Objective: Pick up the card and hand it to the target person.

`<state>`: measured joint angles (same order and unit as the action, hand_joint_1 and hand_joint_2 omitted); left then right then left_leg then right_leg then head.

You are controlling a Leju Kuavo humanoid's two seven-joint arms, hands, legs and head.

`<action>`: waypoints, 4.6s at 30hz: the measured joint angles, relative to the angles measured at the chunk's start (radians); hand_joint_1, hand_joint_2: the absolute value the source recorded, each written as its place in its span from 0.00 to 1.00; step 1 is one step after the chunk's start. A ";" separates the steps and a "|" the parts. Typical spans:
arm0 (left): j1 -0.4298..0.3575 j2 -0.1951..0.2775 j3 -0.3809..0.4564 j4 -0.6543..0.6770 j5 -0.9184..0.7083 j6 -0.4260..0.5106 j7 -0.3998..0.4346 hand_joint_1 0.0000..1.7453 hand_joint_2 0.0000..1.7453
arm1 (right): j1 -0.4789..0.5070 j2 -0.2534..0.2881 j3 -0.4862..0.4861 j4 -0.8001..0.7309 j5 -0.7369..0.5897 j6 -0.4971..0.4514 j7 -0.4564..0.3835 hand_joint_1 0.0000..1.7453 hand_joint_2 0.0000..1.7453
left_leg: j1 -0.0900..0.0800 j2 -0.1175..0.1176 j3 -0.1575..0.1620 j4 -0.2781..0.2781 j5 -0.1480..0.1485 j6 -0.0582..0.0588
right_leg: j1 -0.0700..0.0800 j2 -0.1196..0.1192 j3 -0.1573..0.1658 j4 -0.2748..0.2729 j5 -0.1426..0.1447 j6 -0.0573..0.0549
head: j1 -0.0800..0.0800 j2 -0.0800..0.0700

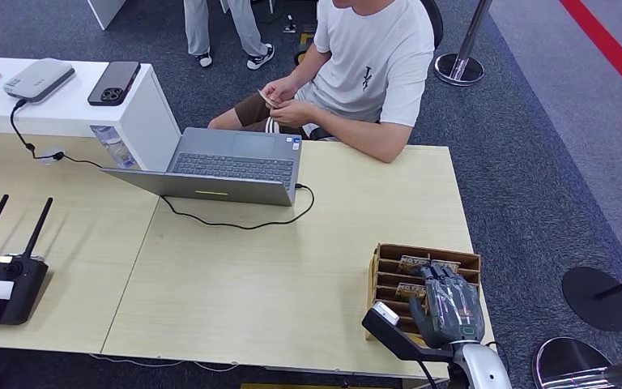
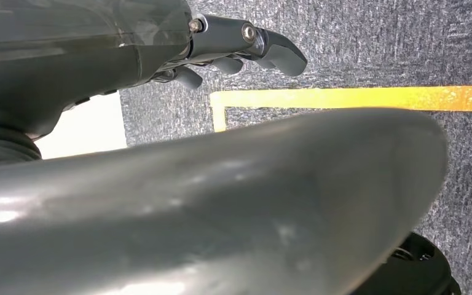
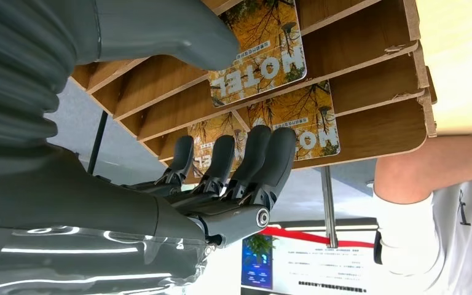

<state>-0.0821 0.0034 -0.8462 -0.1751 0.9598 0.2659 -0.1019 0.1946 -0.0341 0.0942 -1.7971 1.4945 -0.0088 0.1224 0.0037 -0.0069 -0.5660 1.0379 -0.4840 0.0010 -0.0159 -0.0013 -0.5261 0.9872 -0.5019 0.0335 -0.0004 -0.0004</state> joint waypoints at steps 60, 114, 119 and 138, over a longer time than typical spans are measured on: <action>0.000 0.001 -0.008 0.002 0.010 0.000 0.006 0.00 0.00 | -0.002 0.000 0.000 0.017 -0.011 0.005 0.000 0.70 1.00 | 0.000 0.000 0.000 0.000 0.000 0.000 | 0.000 0.000 0.000 0.000 0.000 0.000 | 0.000 0.000; -0.002 0.005 -0.033 0.002 0.018 -0.071 -0.074 0.00 1.00 | -0.004 0.006 -0.009 0.025 -0.095 0.035 -0.072 0.87 1.00 | 0.000 0.000 0.000 0.000 0.000 0.000 | 0.000 0.000 0.000 0.000 0.000 0.000 | 0.000 0.000; -0.005 0.008 -0.034 0.002 0.018 -0.071 -0.073 0.00 1.00 | -0.003 0.006 -0.009 0.027 -0.209 0.068 -0.143 0.87 1.00 | 0.000 0.000 0.000 0.000 0.000 0.000 | 0.000 0.000 0.000 0.000 0.000 0.000 | 0.000 0.000; -0.003 0.011 -0.039 0.002 0.018 -0.071 -0.070 0.00 1.00 | -0.003 0.006 -0.011 0.031 -0.235 0.069 -0.153 0.87 1.00 | 0.000 0.000 0.000 0.000 0.000 0.000 | 0.000 0.000 0.000 0.000 0.000 0.000 | 0.000 0.000</action>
<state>-0.0849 0.0142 -0.8850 -0.1728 0.9782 0.1952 -0.1721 0.1919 -0.0282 0.0836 -1.7666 1.2593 0.0598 -0.0308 0.0037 -0.0069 -0.5659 1.0379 -0.4841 0.0009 -0.0159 -0.0012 -0.5263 0.9871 -0.5020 0.0335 -0.0004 -0.0004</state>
